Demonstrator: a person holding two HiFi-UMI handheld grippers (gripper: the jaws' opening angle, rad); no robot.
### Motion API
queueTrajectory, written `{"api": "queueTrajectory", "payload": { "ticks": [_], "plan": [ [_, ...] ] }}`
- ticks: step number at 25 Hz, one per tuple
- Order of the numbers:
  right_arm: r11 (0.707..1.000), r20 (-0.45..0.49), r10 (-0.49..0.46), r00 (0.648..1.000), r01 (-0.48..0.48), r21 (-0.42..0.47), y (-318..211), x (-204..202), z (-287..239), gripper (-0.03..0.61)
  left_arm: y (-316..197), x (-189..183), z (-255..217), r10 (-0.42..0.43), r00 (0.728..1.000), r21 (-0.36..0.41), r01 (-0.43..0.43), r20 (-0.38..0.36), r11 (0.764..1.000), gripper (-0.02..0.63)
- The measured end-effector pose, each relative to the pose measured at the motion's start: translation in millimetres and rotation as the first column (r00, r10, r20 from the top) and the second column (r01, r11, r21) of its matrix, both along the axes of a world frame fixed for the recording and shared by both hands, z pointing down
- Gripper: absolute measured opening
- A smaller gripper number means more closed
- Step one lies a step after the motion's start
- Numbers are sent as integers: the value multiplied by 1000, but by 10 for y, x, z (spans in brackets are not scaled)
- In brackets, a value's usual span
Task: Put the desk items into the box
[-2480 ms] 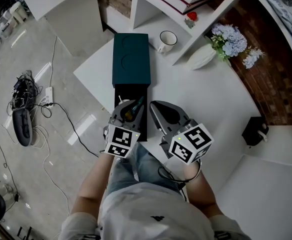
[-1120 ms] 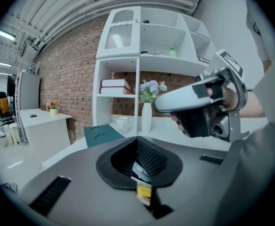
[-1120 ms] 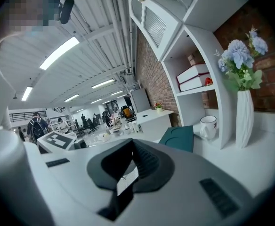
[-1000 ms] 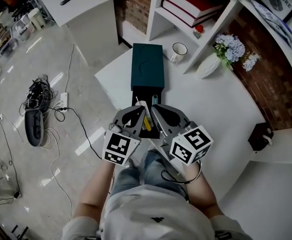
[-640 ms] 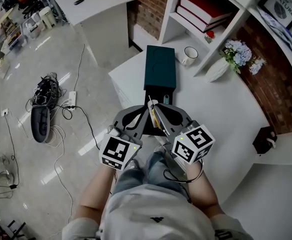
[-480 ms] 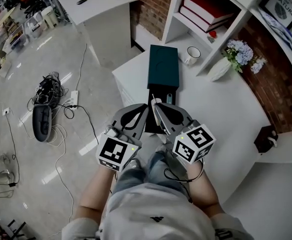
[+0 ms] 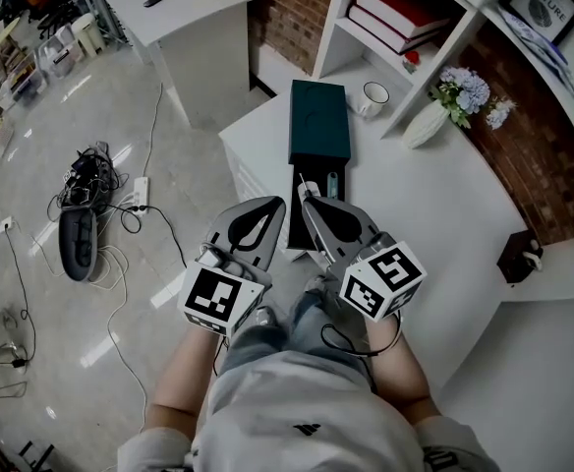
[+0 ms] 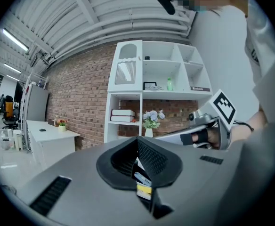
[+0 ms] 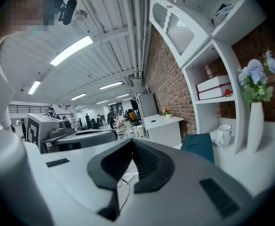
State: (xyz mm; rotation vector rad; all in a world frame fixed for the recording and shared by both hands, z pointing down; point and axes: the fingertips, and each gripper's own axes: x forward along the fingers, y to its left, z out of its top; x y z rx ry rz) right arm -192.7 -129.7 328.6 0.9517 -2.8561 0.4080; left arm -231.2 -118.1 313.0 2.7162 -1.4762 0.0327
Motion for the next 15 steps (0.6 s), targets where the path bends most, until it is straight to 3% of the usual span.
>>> {"api": "queueTrajectory", "payload": {
  "ticks": [15],
  "plan": [
    [997,-42,-19,999,23,80,154,-83,-137,8,78,-24,-24,6,1000,9,-6,-12,1000,12]
  ]
}}
